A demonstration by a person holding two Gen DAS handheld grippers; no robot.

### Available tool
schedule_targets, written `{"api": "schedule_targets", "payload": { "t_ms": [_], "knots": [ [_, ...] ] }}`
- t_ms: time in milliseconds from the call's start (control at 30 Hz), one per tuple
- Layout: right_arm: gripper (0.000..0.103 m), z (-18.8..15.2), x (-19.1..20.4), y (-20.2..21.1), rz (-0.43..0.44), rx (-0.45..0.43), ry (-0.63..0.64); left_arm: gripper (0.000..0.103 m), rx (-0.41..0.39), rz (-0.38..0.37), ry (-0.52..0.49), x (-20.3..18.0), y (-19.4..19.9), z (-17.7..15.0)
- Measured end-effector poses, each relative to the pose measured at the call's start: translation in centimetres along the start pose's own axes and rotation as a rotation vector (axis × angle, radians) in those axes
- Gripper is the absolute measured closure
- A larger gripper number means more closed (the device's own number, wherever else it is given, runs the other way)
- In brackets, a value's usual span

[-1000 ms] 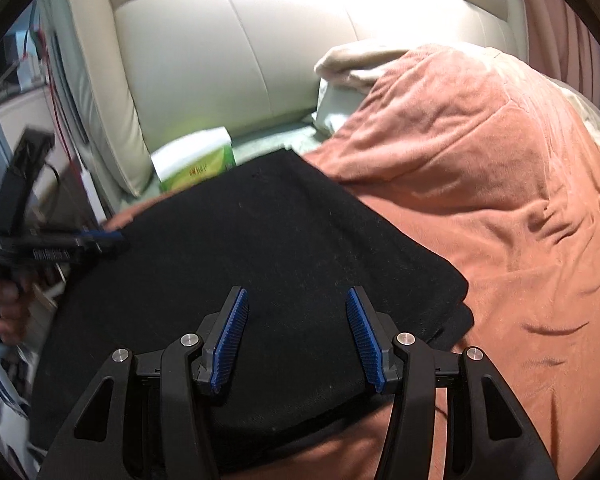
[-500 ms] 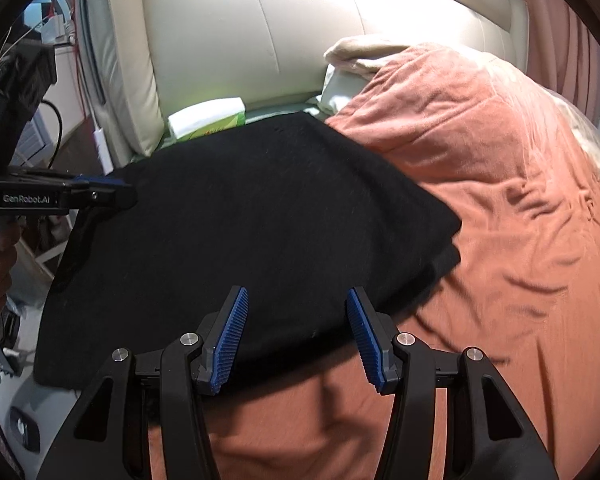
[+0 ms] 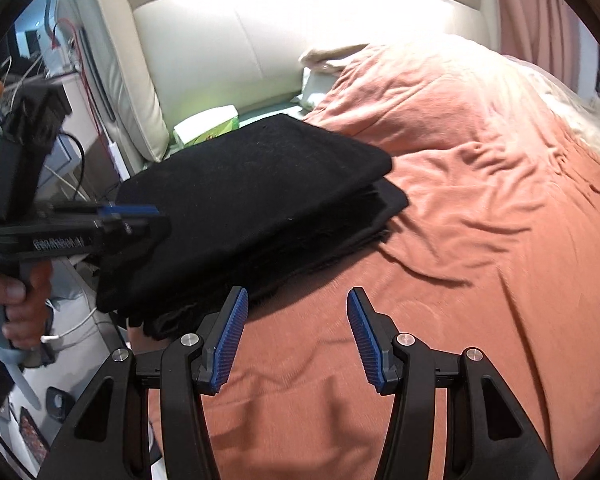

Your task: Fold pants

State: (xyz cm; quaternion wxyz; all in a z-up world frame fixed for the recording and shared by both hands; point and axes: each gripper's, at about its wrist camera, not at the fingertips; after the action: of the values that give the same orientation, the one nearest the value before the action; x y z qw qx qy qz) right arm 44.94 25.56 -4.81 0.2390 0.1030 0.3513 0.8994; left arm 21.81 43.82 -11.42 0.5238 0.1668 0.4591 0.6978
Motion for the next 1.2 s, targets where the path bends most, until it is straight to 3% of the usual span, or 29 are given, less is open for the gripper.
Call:
{"api": "schedule_targets", "payload": {
  "t_ms": [300,433,533,633,733,767,800,833,1200],
  "knots": [
    [0.053,-3.3,-2.5,5.5,-0.019,0.009,-0.097,0.079,0.070,0.030,0.027,-1.2,0.0,-2.9],
    [0.035,-4.0,-2.5,8.3,-0.033,-0.010,-0.110,0.079,0.053,0.028,0.030,-1.9,2.1,-3.3],
    [0.027,-4.3,-2.3,10.8,-0.037,-0.033,-0.119,0.069,0.039,0.032,0.027,-2.8,3.7,-3.4],
    [0.020,-4.9,-1.9,13.2,-0.064,-0.057,-0.113,0.052,0.005,0.035,0.011,-4.0,5.6,-3.7],
    [0.015,-5.4,-1.3,15.9,-0.084,-0.073,-0.106,0.030,-0.042,0.020,-0.001,-5.3,7.5,-3.8],
    [0.013,-5.6,-1.0,16.8,-0.097,-0.081,-0.103,0.018,-0.074,0.008,-0.010,-6.0,8.6,-3.9],
    [0.006,-5.8,-0.8,17.8,-0.110,-0.090,-0.102,0.008,-0.095,0.003,-0.017,-6.3,9.3,-3.9],
    [0.000,-6.0,-0.7,18.7,-0.118,-0.099,-0.103,0.004,-0.116,0.001,-0.024,-6.8,10.0,-4.1],
    [0.000,-9.7,1.5,27.4,-0.180,-0.173,-0.137,0.001,-0.216,-0.030,-0.118,-12.4,16.1,-6.3]
  ]
}}
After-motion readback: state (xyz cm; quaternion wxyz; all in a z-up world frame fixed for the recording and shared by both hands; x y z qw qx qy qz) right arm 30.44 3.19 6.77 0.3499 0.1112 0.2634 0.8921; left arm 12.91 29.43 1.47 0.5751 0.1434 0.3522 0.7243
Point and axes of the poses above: each gripper's, at about its wrist camera, not at the fingertips, and y roughly against the way its jaws point, x to its left, z to its top, and after that the axes turned 3 degrees about y, right-handed
